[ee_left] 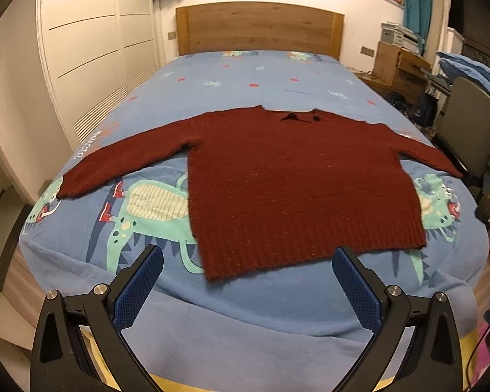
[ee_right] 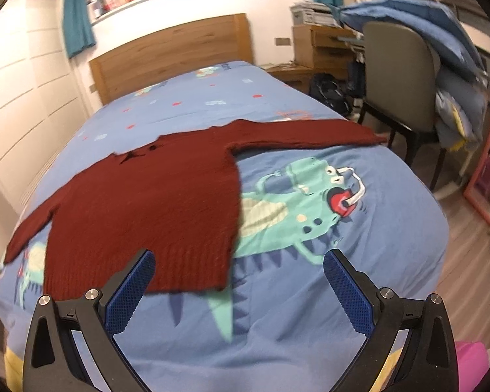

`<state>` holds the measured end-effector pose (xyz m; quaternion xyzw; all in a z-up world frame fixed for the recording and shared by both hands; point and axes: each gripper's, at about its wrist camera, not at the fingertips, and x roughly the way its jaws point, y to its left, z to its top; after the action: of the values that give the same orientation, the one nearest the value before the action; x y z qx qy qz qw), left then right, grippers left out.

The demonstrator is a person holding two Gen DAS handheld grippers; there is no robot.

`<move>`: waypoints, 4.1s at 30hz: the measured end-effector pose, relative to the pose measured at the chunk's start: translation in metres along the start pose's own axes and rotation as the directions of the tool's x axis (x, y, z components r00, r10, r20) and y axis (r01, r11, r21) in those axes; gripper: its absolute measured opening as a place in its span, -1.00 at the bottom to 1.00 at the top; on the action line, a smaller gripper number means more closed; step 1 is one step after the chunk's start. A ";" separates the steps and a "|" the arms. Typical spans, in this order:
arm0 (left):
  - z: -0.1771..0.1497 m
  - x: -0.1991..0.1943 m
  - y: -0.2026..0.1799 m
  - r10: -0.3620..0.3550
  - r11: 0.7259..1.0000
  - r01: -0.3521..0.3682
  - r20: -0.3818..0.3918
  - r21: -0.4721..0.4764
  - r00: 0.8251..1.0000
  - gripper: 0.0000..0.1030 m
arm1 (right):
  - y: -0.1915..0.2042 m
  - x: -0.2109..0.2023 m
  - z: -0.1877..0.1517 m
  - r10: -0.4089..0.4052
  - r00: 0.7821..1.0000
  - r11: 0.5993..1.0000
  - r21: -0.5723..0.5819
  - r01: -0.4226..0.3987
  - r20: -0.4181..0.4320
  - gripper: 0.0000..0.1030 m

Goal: Fold small clothes
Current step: 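Reach the right gripper to the sweater sleeve cuff and close on it, then carry the held sleeve across the sweater body and open the right gripper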

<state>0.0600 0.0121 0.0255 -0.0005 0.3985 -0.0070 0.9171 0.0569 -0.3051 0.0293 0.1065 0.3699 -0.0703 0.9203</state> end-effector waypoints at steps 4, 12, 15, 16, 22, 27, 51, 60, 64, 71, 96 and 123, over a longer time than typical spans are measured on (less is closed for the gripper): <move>0.014 0.014 0.007 0.034 0.999 -0.034 -0.007 -0.009 0.999 0.98 | -0.036 0.029 0.018 0.005 1.000 0.995 0.097 -0.003 -0.024 1.00; 0.042 0.050 0.029 0.103 0.993 -0.106 -0.048 -0.059 0.994 0.98 | -0.118 0.093 0.046 0.001 0.998 0.939 0.343 0.018 -0.056 1.00; 0.049 0.064 0.037 0.128 0.988 -0.133 -0.064 -0.074 0.990 0.98 | -0.145 0.121 0.057 0.027 0.997 0.912 0.410 0.006 -0.074 1.00; 0.051 0.067 0.039 0.130 0.988 -0.136 -0.072 -0.080 0.989 0.98 | -0.151 0.128 0.059 0.037 0.996 0.905 0.426 0.001 -0.079 1.00; 0.059 0.089 0.048 0.175 0.979 -0.185 -0.102 -0.092 0.979 0.98 | -0.207 0.173 0.081 0.059 0.996 0.822 0.570 -0.009 -0.070 1.00; 0.062 0.103 0.067 0.224 0.962 -0.239 -0.125 -0.128 0.967 0.98 | -0.242 0.208 0.092 0.102 0.991 0.771 0.636 -0.025 -0.086 0.97; 0.055 0.135 0.084 0.315 0.929 -0.346 -0.209 -0.133 0.926 0.98 | -0.328 0.306 0.179 0.137 0.989 0.613 0.779 -0.130 0.056 0.27; 0.049 0.141 0.080 0.312 0.933 -0.342 -0.223 -0.113 0.924 0.98 | -0.345 0.319 0.176 0.118 0.992 0.552 0.828 -0.102 0.044 -0.80; 0.053 0.136 0.081 0.289 0.937 -0.321 -0.209 -0.136 0.934 0.98 | -0.342 0.315 0.184 0.135 0.989 0.564 0.816 -0.126 0.059 -0.83; 0.053 0.130 0.091 0.182 0.936 -0.235 -0.213 -0.261 0.960 0.98 | -0.298 0.299 0.220 0.220 0.972 0.636 0.744 -0.205 0.080 -0.84; 0.014 0.083 0.179 0.042 0.887 -0.101 -0.138 -0.451 0.989 0.98 | 0.141 0.310 0.261 0.676 0.732 0.652 0.530 -0.542 -0.083 -0.84; -0.013 0.072 0.200 0.060 0.882 -0.103 -0.107 -0.460 0.992 0.98 | 0.377 0.320 0.129 0.437 0.760 0.826 -0.118 -0.551 -0.482 -0.69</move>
<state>0.1018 0.2113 -0.0371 -0.2028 0.4292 0.1270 0.8709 0.4504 0.0120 -0.0483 0.0957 0.5295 0.2500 0.8050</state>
